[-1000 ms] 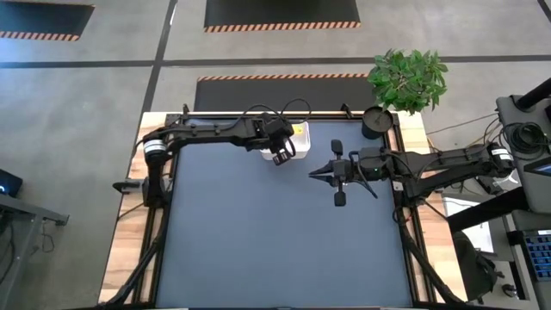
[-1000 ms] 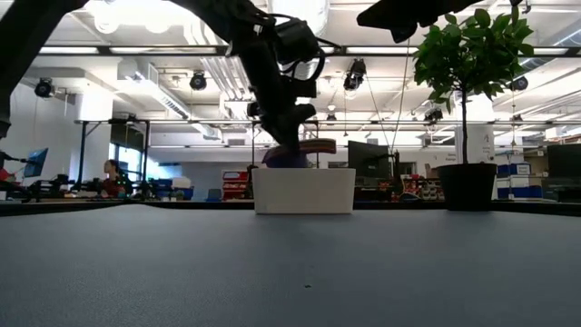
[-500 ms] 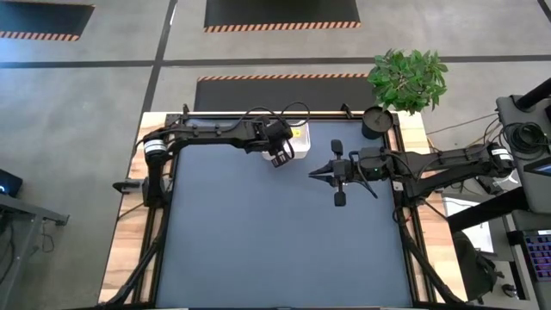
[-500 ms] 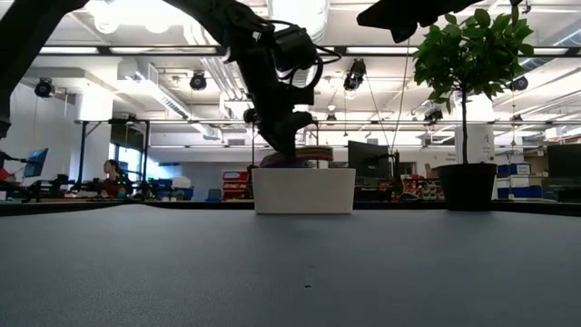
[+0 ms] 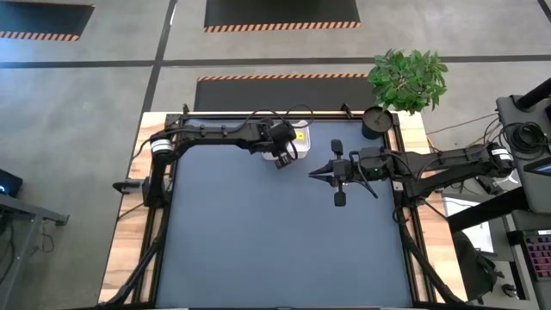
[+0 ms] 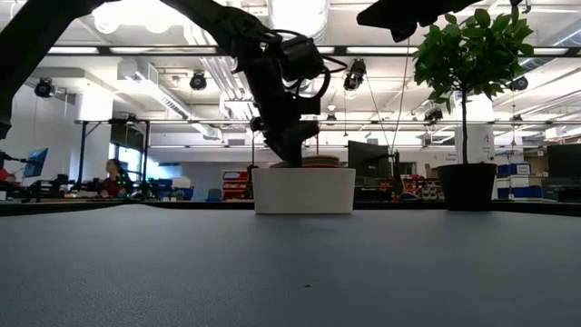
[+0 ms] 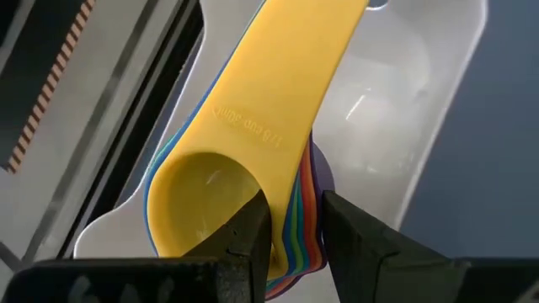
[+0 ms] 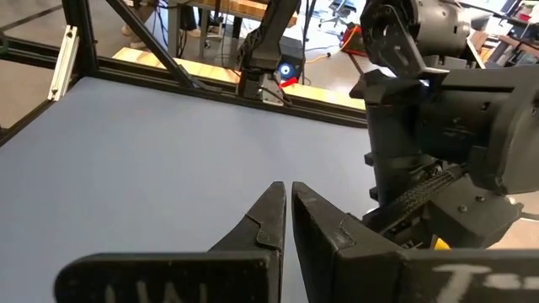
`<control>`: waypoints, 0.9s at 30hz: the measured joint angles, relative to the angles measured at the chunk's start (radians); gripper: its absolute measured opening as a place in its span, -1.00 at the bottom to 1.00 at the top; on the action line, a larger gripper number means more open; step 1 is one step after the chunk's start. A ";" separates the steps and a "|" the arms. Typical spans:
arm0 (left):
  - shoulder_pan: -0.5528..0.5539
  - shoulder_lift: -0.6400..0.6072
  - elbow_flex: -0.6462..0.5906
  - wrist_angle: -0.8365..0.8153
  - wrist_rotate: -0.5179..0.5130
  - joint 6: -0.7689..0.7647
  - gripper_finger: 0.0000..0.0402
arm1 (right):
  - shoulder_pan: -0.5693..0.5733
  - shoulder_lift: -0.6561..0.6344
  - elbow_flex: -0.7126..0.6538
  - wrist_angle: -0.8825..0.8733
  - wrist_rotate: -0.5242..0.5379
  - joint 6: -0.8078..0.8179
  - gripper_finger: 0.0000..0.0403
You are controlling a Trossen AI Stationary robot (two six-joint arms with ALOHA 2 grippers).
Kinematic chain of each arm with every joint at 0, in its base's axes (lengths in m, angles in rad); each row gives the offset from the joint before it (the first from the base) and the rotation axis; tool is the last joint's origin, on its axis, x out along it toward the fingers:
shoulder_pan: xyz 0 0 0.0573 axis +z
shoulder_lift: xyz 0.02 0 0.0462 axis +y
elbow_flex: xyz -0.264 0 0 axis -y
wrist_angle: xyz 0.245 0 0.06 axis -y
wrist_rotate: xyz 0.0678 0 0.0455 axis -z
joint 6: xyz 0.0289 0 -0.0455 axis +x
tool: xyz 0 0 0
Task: Nest measuring cups in basket
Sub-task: Put the stacked colored measuring cups into the white bin
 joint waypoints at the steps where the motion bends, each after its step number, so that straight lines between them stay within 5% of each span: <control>1: 0.001 0.000 0.000 0.000 0.000 0.000 -0.61 | 0.000 0.000 0.000 -0.001 0.000 0.000 -0.94; 27: 0.001 0.021 -0.008 -0.015 -0.001 0.000 -0.56 | 0.000 0.000 0.000 -0.002 0.000 0.000 -0.94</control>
